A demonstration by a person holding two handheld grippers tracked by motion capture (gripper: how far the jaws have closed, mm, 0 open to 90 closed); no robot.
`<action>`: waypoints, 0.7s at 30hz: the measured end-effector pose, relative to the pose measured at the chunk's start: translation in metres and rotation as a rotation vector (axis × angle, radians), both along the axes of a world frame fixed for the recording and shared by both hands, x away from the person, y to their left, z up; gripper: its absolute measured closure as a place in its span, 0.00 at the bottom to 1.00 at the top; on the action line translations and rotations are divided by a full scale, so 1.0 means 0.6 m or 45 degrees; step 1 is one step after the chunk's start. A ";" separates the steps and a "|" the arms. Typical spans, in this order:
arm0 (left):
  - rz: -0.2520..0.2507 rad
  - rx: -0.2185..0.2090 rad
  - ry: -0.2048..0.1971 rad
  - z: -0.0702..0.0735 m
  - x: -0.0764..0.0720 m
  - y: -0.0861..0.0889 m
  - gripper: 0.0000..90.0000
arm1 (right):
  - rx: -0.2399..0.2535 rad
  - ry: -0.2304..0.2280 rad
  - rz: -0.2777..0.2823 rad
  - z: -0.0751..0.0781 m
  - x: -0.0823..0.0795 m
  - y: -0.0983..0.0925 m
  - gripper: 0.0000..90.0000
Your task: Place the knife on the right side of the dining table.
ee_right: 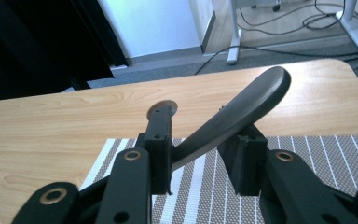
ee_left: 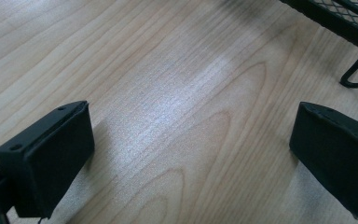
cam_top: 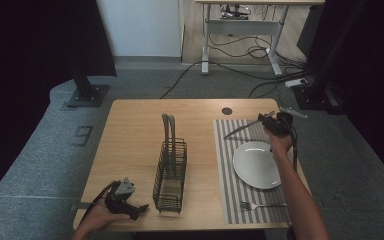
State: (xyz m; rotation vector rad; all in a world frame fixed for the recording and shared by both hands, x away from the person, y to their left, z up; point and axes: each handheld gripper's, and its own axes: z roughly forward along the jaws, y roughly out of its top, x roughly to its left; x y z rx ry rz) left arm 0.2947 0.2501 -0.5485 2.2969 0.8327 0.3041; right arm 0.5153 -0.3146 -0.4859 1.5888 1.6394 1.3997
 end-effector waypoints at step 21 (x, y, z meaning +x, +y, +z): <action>0.000 0.000 0.000 0.000 0.000 0.000 0.00 | 0.000 0.083 -0.035 -0.019 0.007 -0.014 0.65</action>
